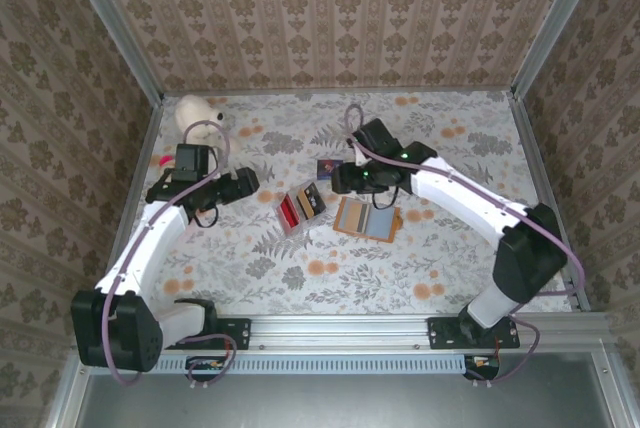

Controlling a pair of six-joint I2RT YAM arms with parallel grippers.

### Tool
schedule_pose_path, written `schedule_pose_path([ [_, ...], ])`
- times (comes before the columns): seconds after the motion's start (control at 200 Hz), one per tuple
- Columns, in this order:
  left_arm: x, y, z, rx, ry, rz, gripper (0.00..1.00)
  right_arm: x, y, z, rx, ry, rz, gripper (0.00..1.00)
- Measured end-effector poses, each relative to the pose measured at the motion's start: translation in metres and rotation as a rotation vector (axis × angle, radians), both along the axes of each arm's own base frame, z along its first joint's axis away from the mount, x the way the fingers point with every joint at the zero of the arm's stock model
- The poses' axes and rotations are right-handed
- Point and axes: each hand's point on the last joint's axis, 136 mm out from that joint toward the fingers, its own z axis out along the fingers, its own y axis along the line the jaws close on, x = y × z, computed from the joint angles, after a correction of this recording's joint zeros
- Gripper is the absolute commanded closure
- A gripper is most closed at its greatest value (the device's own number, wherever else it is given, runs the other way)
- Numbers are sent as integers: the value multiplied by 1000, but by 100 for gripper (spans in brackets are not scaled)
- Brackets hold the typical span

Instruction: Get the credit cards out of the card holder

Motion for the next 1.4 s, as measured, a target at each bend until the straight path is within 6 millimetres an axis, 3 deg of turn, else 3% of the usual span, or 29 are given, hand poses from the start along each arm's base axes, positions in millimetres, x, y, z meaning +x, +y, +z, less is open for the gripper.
schedule_pose_path([
  [0.205,-10,-40,-22,-13,92,-124,0,-21,-48,-56,-84,120,-146,36],
  [0.395,-15,-78,-9,-18,71,-222,0,-37,-59,-88,-96,194,-213,37],
  [0.6,-26,-110,5,-9,36,-288,0,-37,-58,-100,-68,210,-254,38],
  [0.89,-32,-137,11,8,25,-336,4,-34,-56,-108,-50,234,-302,40],
  [1.105,-21,-156,15,-5,38,-347,19,-34,-58,-118,-70,252,-323,44],
  [1.395,-5,-204,13,-24,68,-411,40,-25,-70,-127,-90,254,-364,45],
])
